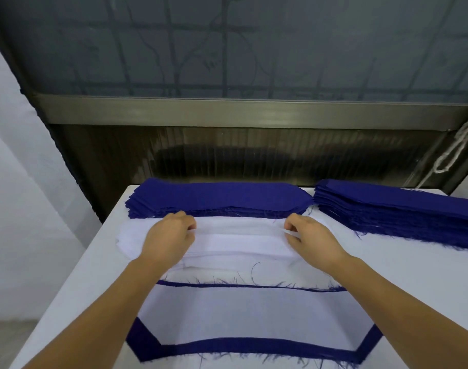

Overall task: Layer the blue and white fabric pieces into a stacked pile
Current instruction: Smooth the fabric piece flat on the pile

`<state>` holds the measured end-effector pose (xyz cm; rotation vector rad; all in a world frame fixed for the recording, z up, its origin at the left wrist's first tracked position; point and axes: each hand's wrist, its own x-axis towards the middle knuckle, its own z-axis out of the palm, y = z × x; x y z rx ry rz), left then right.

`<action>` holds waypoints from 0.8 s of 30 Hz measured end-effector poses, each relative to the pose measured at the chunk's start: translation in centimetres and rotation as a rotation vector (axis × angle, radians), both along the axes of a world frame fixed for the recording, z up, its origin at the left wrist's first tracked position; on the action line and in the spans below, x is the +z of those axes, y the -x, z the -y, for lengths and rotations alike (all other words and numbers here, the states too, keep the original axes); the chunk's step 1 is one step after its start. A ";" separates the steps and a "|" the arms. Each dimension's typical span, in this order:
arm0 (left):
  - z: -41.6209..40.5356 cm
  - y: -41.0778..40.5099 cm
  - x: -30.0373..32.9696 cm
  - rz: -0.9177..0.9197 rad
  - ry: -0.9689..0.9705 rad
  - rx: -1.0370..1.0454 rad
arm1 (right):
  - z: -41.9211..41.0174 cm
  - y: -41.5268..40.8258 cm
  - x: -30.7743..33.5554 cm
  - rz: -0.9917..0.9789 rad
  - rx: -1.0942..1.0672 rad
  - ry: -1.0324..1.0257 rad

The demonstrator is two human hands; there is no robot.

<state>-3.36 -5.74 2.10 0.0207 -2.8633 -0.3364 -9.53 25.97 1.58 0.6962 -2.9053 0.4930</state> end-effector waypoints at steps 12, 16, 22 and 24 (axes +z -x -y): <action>4.0 -5.8 2.1 0.115 -0.084 -0.052 | -4.1 -4.6 2.6 0.189 0.133 0.140; 3.7 -8.6 2.8 0.465 -0.306 -0.172 | -7.6 -7.6 3.4 0.601 0.160 0.195; 1.1 -8.5 3.1 0.324 -0.375 -0.196 | -8.1 -8.6 3.2 0.490 0.022 0.290; 0.8 -8.6 3.2 0.131 -0.355 -0.165 | -8.0 -8.9 3.2 0.201 -0.003 0.289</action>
